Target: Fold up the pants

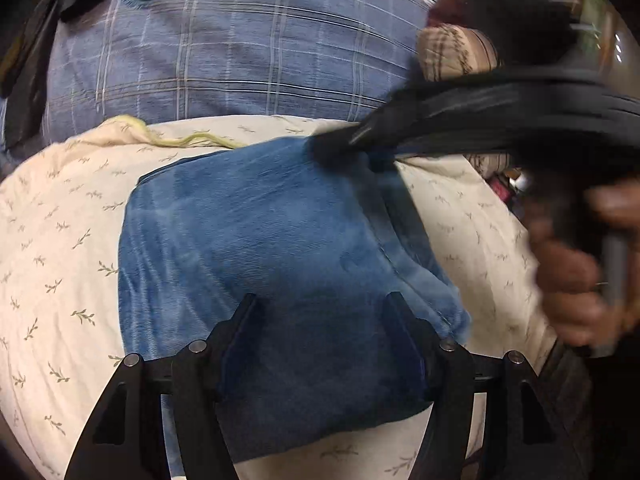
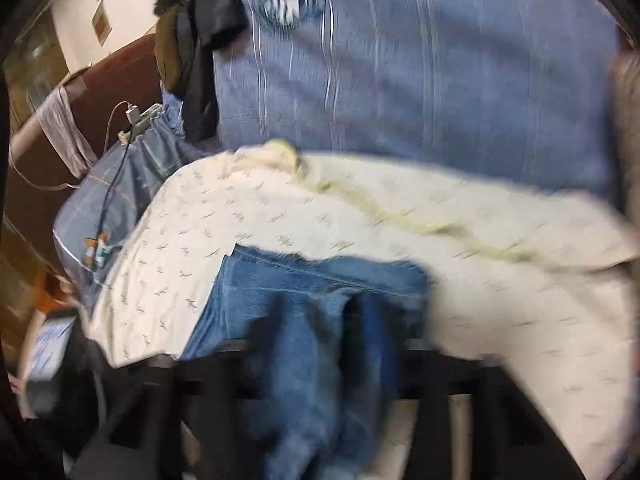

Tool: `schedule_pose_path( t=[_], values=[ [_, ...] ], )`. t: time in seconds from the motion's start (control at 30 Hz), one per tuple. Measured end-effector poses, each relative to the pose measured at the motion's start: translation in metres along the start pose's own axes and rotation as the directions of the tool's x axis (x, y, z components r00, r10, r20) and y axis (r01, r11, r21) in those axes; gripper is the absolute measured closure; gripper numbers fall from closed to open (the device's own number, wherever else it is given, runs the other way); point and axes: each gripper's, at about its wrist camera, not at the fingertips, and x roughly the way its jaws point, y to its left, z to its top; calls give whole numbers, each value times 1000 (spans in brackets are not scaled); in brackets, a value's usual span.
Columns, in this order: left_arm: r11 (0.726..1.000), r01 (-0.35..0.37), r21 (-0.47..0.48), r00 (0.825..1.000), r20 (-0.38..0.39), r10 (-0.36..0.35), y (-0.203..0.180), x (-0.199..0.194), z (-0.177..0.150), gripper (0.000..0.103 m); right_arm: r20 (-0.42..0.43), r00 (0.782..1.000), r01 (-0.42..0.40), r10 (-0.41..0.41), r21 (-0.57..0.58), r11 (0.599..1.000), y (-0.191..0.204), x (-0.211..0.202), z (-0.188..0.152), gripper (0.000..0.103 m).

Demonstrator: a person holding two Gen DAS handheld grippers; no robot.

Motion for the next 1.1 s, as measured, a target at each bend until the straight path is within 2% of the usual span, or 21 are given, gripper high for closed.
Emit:
schedule_pose_path(
  t=[0.03, 0.07, 0.1, 0.17, 0.23, 0.3, 0.37, 0.4, 0.43, 0.47, 0.53, 0.57, 0.6, 0.67, 0.73, 0.83, 0.9, 0.93, 0.97, 1.03, 1.1],
  values=[
    [1000, 2, 11, 1000, -2, -2, -1, 1, -1, 39, -2, 1000, 24, -24, 14, 1000, -4, 8, -4, 87],
    [1000, 7, 16, 1000, -7, -7, -2, 2, -2, 39, -16, 1000, 27, -26, 32, 999, -8, 9, -5, 98],
    [1000, 12, 18, 1000, -8, -12, -3, 2, -1, 39, -11, 1000, 5, -4, 46, 999, -10, 3, -5, 100],
    [999, 37, 26, 999, -4, -37, -6, 0, 0, 39, 42, 999, -28, 27, 30, 999, -8, -22, -6, 101],
    [997, 57, 45, 998, 0, -58, -11, -3, -1, 39, 59, 998, 0, -1, 4, 1000, -5, -30, -8, 101],
    [995, 37, 90, 999, -4, -37, -20, 0, -5, 39, 12, 999, 46, -46, 37, 998, -15, -7, -12, 101],
    [991, 4, 134, 1000, -4, -3, -26, 4, -9, 39, -54, 998, 36, -31, 99, 994, -30, 17, -17, 102],
    [990, -2, 141, 1000, -5, 2, -27, 4, -9, 39, -51, 998, 27, -21, 119, 993, -33, 18, -18, 102],
    [990, 4, 140, 1000, -5, -3, -26, 3, -9, 39, -29, 1000, 1, 3, 132, 991, -32, 10, -17, 99],
    [992, 21, 128, 1000, -10, -20, -24, -1, -7, 39, -10, 1000, -20, 21, 135, 991, -31, 1, -16, 91],
    [993, 97, 73, 995, -10, -96, -13, -11, -1, 39, 58, 997, -67, 59, 151, 986, -33, -23, -19, 63],
    [989, 143, 39, 990, 5, -144, -6, -19, 3, 37, 110, 991, -96, 77, 184, 978, -38, -38, -23, 39],
    [986, 168, 13, 985, 28, -169, 1, -27, 7, 36, 144, 986, -114, 85, 211, 971, -43, -47, -26, 27],
    [986, 167, -20, 983, 80, -165, 15, -41, 14, 34, 196, 974, -163, 112, 266, 950, -56, -62, -38, 27],
    [986, 155, -63, 980, 132, -146, 32, -54, 22, 29, 211, 970, -184, 119, 322, 929, -70, -67, -49, 27],
    [981, 99, -165, 989, 129, -78, 65, -61, 40, 26, 191, 973, -192, 127, 379, 905, -82, -58, -52, 21],
    [968, 41, -246, 996, 82, -21, 88, -58, 50, 26, 171, 975, -199, 144, 371, 907, -80, -49, -44, 21],
    [958, 40, -286, 998, 57, -25, 103, -53, 55, 26, 155, 979, -179, 133, 340, 923, -75, -47, -37, 21],
    [938, 24, -347, 1000, -5, -27, 123, -41, 62, 26, 142, 984, -151, 111, 308, 939, -69, -46, -31, 21],
    [919, -19, -395, 993, -116, -29, 143, -18, 71, 26, 98, 994, -63, 42, 226, 972, -56, -38, -16, 17],
    [917, -16, -398, 983, -175, -59, 154, 5, 78, 26, 32, 999, -21, 15, 192, 981, -50, -19, -7, 16]
  ],
)
